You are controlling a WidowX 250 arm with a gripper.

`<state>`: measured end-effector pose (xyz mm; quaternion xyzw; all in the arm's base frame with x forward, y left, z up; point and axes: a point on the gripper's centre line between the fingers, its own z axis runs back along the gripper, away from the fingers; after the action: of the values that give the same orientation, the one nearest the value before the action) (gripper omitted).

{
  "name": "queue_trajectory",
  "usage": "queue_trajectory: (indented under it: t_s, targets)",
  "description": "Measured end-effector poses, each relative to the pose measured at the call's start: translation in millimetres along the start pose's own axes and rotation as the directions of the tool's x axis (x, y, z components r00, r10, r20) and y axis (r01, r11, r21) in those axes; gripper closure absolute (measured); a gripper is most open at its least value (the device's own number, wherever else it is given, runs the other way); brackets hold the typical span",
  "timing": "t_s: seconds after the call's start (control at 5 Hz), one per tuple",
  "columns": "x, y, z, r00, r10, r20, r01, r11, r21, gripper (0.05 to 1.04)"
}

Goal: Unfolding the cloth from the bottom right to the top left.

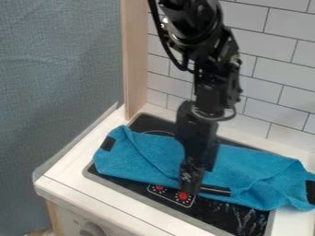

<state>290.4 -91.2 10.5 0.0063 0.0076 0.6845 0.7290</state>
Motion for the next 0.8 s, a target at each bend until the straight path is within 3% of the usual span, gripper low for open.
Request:
queue_trajectory:
  t_s: [0.6, 0.8]
  targets:
    - [-13.1, 2.9, -25.5, 1.0, 0.0, 0.029, -0.002, 0.999, 0.054, 0.085]
    - [-13.3, 1.7, -26.1, 1.0, -0.004, 0.028, 0.003, 0.999, 0.047, 0.126]
